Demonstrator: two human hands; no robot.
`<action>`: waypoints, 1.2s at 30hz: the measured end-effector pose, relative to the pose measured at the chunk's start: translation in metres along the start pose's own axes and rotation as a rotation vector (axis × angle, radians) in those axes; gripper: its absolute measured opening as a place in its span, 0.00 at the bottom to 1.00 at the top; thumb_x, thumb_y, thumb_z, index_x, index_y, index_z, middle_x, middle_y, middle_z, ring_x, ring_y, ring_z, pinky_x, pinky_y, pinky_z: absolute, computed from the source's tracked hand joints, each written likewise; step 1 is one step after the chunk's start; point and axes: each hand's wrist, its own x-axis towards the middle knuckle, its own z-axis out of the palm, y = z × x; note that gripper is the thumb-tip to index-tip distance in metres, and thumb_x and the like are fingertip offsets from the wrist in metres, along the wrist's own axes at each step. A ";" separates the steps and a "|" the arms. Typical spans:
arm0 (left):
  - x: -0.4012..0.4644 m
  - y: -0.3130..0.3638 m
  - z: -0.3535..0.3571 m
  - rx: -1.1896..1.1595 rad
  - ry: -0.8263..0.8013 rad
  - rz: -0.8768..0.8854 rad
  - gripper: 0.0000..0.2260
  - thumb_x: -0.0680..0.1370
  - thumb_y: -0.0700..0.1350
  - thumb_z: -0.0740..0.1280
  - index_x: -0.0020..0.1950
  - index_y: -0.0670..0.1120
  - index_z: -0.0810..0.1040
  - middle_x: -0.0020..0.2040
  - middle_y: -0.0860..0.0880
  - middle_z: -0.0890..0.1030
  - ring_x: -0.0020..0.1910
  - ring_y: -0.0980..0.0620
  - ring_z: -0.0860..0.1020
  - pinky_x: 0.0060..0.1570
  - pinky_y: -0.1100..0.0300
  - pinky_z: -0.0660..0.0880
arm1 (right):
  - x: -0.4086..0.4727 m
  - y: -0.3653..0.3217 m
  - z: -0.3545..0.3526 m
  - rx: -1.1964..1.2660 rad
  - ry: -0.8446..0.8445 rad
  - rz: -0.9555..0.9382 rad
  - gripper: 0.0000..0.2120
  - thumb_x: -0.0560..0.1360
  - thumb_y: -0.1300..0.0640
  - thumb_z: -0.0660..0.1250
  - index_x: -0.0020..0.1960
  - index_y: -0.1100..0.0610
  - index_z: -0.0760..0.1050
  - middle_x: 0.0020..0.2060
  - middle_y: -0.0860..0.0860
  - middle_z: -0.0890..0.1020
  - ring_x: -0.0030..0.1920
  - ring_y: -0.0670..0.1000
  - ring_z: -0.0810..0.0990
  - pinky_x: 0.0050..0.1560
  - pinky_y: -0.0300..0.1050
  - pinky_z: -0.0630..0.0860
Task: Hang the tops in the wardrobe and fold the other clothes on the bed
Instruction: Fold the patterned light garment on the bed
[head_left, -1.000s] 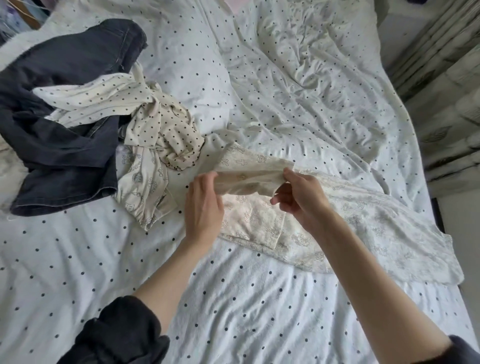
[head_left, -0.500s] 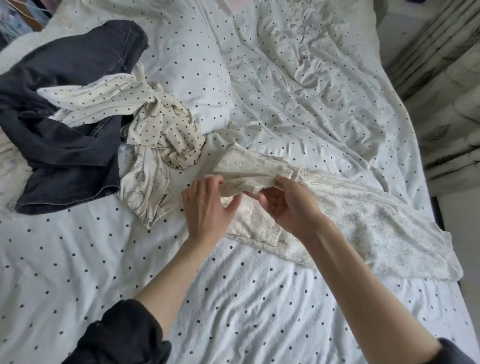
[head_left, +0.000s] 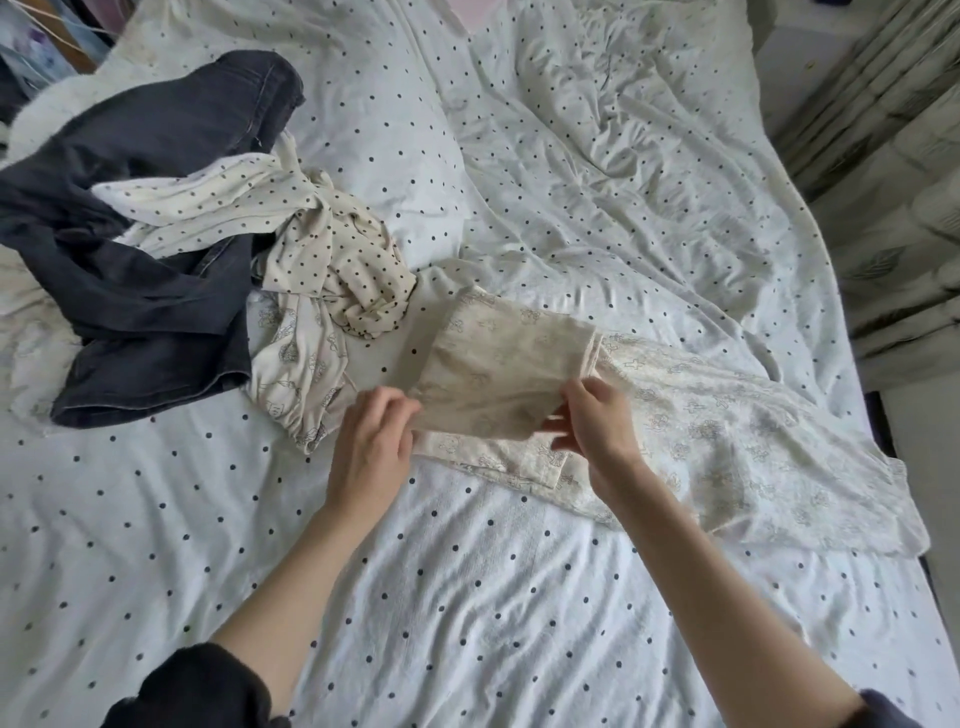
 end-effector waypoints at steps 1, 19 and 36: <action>-0.004 0.000 0.001 0.010 -0.062 0.071 0.14 0.63 0.24 0.71 0.46 0.35 0.80 0.42 0.40 0.78 0.41 0.41 0.78 0.42 0.51 0.78 | 0.002 0.011 -0.005 -0.068 0.057 0.039 0.08 0.79 0.63 0.56 0.51 0.65 0.73 0.35 0.54 0.79 0.28 0.49 0.79 0.22 0.36 0.71; -0.013 0.000 0.007 -0.030 -0.072 -0.105 0.15 0.67 0.21 0.62 0.47 0.36 0.77 0.46 0.39 0.73 0.42 0.42 0.76 0.41 0.55 0.73 | 0.014 0.041 -0.012 -0.081 -0.029 0.113 0.06 0.78 0.63 0.63 0.44 0.64 0.73 0.24 0.54 0.79 0.22 0.46 0.76 0.24 0.37 0.66; 0.046 0.014 0.004 -0.769 -0.316 -0.731 0.06 0.75 0.38 0.68 0.48 0.49 0.78 0.42 0.53 0.83 0.43 0.53 0.81 0.45 0.58 0.77 | 0.011 0.066 -0.016 -0.992 -0.261 -0.589 0.18 0.80 0.54 0.59 0.70 0.54 0.69 0.70 0.50 0.68 0.68 0.50 0.68 0.70 0.47 0.63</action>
